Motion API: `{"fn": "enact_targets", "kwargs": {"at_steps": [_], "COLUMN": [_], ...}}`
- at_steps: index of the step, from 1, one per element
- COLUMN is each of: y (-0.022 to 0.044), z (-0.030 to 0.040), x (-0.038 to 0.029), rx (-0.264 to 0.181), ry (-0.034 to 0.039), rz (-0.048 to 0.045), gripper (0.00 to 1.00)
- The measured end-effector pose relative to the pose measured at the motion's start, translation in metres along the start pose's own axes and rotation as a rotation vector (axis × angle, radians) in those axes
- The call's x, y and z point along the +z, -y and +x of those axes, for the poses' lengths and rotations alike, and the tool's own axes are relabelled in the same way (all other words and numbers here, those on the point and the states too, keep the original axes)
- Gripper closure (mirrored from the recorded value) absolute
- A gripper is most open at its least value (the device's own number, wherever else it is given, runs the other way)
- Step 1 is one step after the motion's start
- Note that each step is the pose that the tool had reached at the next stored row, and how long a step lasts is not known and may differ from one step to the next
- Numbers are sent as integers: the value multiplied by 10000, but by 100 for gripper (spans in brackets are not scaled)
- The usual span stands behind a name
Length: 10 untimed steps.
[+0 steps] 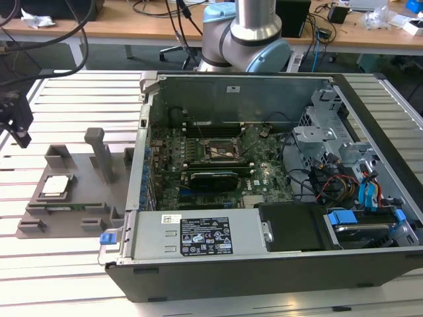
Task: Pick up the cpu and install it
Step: 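Pick up the cpu and move it towards the insertion slot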
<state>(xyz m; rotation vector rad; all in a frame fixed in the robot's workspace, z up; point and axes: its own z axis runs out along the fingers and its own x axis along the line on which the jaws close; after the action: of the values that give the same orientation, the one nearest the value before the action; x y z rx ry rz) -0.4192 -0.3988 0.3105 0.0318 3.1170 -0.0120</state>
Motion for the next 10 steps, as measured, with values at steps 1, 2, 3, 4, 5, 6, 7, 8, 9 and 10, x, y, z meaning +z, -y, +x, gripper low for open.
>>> {"fn": "enact_targets", "kwargs": {"at_steps": [1, 2, 3, 4, 5, 6, 7, 8, 9, 10], "y": [0, 0, 0, 0, 0, 0, 0, 0, 0, 0], "z": [0, 0, 0, 1, 1, 1, 1, 1, 1, 1], "x": [9, 14, 19, 24, 31, 36, 45, 50, 57, 61], "rx": [1, 0, 0, 0, 0, 0, 0, 0, 0, 0], "ry": [1, 1, 0, 0, 1, 0, 0, 0, 0, 0], "rz": [-1, -1, 0, 0, -1, 0, -1, 0, -1, -1], "gripper": [34, 34, 34, 34, 34, 34, 34, 34, 34, 34]}}
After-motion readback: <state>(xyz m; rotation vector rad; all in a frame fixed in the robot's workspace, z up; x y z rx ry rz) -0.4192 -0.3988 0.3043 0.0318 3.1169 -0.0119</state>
